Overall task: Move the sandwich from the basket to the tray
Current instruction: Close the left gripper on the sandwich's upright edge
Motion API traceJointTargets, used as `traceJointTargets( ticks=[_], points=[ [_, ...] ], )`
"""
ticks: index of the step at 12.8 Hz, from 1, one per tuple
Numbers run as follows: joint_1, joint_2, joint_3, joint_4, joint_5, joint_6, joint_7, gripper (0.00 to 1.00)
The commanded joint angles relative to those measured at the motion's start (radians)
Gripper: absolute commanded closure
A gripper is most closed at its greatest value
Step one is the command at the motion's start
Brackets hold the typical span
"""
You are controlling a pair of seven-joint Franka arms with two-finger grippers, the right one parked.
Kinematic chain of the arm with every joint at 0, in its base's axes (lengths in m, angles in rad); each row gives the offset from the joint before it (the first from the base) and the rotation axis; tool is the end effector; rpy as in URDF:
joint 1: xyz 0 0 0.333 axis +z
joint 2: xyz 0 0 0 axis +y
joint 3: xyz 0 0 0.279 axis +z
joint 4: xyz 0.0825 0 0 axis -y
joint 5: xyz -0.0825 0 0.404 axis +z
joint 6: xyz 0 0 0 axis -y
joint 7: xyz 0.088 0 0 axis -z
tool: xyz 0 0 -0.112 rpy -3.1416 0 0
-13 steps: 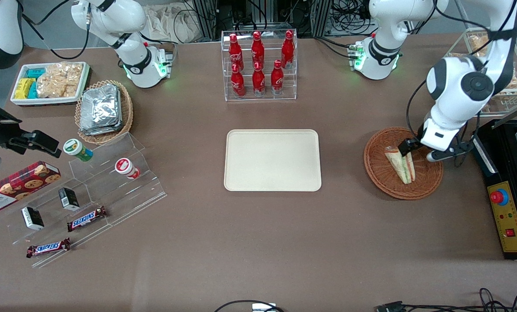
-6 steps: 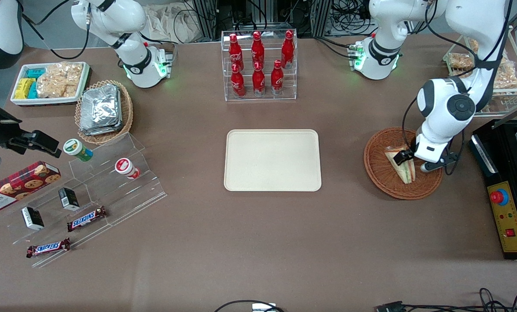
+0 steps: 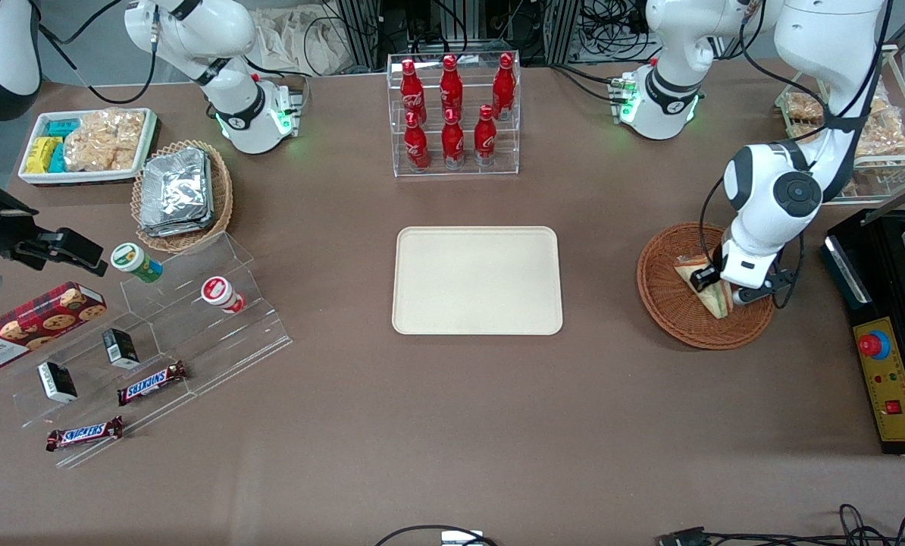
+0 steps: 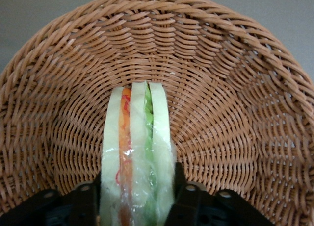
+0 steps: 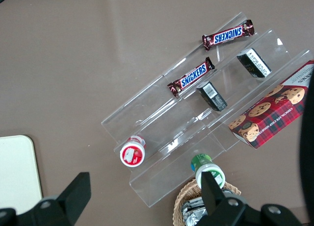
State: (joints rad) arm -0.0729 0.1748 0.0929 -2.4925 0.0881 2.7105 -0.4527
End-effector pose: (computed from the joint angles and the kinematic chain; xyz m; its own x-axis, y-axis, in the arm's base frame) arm 0.4804 0.0087 0.1639 0.9229 0.3801 0.0615 0.3825 -0.9234 -0.0327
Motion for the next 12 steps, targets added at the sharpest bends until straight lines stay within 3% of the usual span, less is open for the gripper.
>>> traceJointTargets(
  ticks=[1, 5, 7, 10, 12],
  points=[
    [-0.018, 0.005, -0.001, 0.007, -0.005, 0.011, -0.055, 0.90],
    [-0.019, -0.001, -0.002, 0.007, -0.005, 0.003, -0.058, 0.90],
    [-0.021, -0.072, -0.002, 0.009, -0.005, -0.023, -0.046, 0.90],
    [-0.025, -0.280, -0.007, 0.075, 0.002, -0.352, -0.034, 0.95],
    [-0.041, -0.339, -0.012, 0.241, 0.004, -0.640, -0.032, 0.98]
  ],
)
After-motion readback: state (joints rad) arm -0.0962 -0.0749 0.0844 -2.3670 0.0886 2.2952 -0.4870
